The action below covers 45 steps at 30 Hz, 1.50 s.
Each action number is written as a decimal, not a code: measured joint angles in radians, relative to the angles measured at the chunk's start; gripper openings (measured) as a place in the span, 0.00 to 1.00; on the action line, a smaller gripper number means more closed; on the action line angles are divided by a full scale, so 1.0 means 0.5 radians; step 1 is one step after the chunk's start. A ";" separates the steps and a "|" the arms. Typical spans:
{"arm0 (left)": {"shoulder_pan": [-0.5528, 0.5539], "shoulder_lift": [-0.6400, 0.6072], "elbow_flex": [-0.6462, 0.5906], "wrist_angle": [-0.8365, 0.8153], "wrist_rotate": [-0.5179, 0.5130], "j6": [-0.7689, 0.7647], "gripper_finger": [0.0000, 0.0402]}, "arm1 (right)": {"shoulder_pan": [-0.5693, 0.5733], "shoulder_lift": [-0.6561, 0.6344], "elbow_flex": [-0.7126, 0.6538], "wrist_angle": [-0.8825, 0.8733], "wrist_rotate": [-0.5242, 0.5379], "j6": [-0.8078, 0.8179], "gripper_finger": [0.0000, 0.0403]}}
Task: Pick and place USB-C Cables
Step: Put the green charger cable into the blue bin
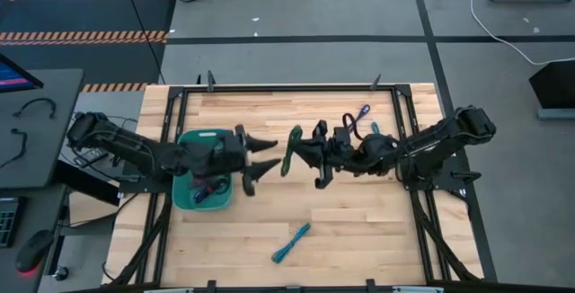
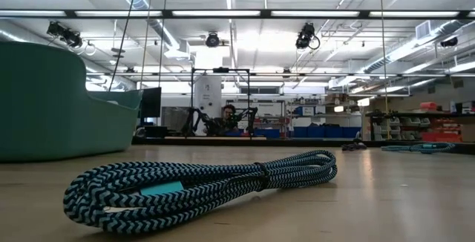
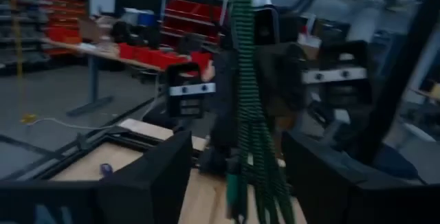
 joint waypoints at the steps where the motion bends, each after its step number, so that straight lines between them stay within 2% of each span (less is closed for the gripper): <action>1: 0.032 0.002 0.000 0.000 0.022 -0.010 0.60 | -0.018 0.000 0.000 0.000 -0.002 0.000 0.04; 5: 0.126 0.044 -0.002 0.053 0.148 -0.094 0.62 | -0.072 -0.001 0.000 0.002 -0.002 0.010 0.04; 9: 0.171 0.129 0.000 0.129 0.185 -0.097 0.56 | -0.102 -0.001 0.000 -0.004 -0.003 0.011 0.05; 17: 0.180 0.260 0.001 0.324 0.175 -0.084 0.32 | -0.147 -0.002 0.001 -0.046 -0.005 0.054 0.06; 23: 0.185 0.244 0.001 0.302 0.122 -0.077 0.06 | -0.152 -0.004 0.001 -0.062 -0.010 0.106 0.13; 27: 0.179 0.131 0.002 0.177 -0.036 -0.089 0.06 | -0.165 -0.051 0.002 -0.136 -0.013 0.106 0.20; 30: 0.157 -0.037 0.004 -0.164 -0.206 -0.182 0.06 | -0.184 -0.172 0.002 -0.468 -0.035 0.107 0.25; 32: 0.143 -0.166 0.003 -0.516 -0.282 -0.333 0.06 | -0.198 -0.282 0.002 -0.815 -0.041 0.146 0.28; 35: 0.134 -0.387 0.004 -1.150 -0.312 -0.697 0.06 | -0.224 -0.428 0.002 -1.378 -0.041 0.279 0.31; 37: 0.134 -0.498 0.005 -1.666 -0.310 -1.043 0.06 | -0.234 -0.500 0.002 -1.696 -0.041 0.367 0.31; 41: 0.136 -0.616 0.004 -2.777 -0.168 -1.882 0.07 | -0.238 -0.572 0.002 -2.160 -0.042 0.497 0.31; 43: 0.136 -0.619 0.001 -3.216 -0.029 -2.210 0.07 | -0.238 -0.574 0.001 -2.287 -0.043 0.536 0.31; 45: 0.136 -0.614 -0.001 -3.511 0.089 -2.422 0.06 | -0.238 -0.555 0.001 -2.328 -0.042 0.541 0.31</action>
